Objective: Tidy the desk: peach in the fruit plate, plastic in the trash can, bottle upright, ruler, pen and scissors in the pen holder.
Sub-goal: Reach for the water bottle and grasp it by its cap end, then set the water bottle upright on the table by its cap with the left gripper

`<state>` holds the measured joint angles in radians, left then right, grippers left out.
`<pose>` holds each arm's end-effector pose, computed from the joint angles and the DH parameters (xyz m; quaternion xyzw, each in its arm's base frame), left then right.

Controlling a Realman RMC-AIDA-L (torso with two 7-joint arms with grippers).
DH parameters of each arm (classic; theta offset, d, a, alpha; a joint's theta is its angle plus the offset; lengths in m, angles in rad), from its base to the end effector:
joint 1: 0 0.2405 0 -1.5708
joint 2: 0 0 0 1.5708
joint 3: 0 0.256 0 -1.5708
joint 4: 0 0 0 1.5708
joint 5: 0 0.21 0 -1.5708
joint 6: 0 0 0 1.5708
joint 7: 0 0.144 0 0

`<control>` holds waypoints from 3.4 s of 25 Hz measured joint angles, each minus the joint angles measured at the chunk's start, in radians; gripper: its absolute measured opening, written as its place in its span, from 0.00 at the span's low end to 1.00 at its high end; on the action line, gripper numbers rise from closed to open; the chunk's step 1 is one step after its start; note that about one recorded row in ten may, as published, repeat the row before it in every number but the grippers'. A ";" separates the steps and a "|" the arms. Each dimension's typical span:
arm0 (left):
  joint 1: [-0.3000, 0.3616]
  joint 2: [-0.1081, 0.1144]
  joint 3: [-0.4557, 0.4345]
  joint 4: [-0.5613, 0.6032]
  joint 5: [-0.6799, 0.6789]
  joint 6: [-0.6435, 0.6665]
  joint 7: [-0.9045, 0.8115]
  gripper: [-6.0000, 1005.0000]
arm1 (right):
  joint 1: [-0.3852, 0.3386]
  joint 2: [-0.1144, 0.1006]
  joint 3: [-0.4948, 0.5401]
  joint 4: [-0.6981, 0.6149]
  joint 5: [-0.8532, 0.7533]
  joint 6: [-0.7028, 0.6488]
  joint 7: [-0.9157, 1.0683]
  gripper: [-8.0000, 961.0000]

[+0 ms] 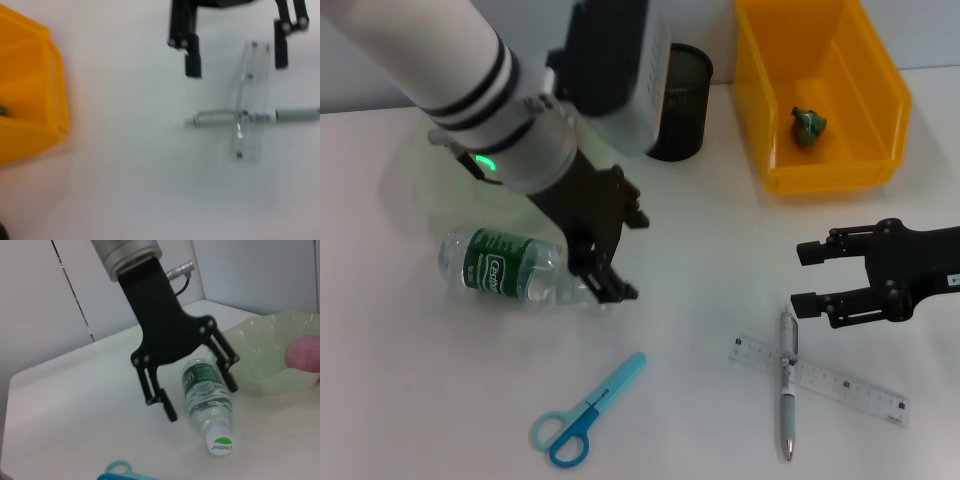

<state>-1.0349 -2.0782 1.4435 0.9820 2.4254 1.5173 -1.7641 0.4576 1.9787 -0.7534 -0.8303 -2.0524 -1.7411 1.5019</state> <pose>-0.0757 0.3856 -0.0549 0.9704 -0.1502 -0.1889 0.0011 0.2788 0.3102 0.0531 -0.9598 0.2052 0.1707 0.0864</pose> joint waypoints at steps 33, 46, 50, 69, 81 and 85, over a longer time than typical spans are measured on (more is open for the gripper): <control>0.016 -0.002 0.335 -0.074 0.034 -0.251 -0.057 0.80 | -0.001 0.006 0.008 0.000 -0.003 0.000 -0.001 0.79; 0.016 -0.002 0.380 -0.085 0.020 -0.275 -0.057 0.79 | -0.006 0.006 0.010 0.000 0.003 0.002 -0.003 0.79; 0.016 -0.002 0.396 -0.085 0.020 -0.294 -0.057 0.66 | -0.006 0.006 0.010 0.000 0.003 0.002 -0.003 0.79; 0.016 -0.002 0.429 -0.106 0.024 -0.322 -0.080 0.46 | -0.008 0.006 0.009 0.000 0.005 0.001 -0.001 0.79; 0.016 -0.002 0.432 -0.105 0.029 -0.315 -0.102 0.45 | -0.008 0.006 0.009 0.000 0.008 -0.004 0.002 0.79; 0.024 -0.002 0.410 -0.081 0.020 -0.298 -0.117 0.44 | -0.008 0.005 0.009 0.000 0.008 -0.006 0.002 0.79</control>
<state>-1.0111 -2.0800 1.8531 0.9010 2.4456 1.2194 -1.8811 0.4494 1.9835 -0.7439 -0.8299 -2.0444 -1.7472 1.5044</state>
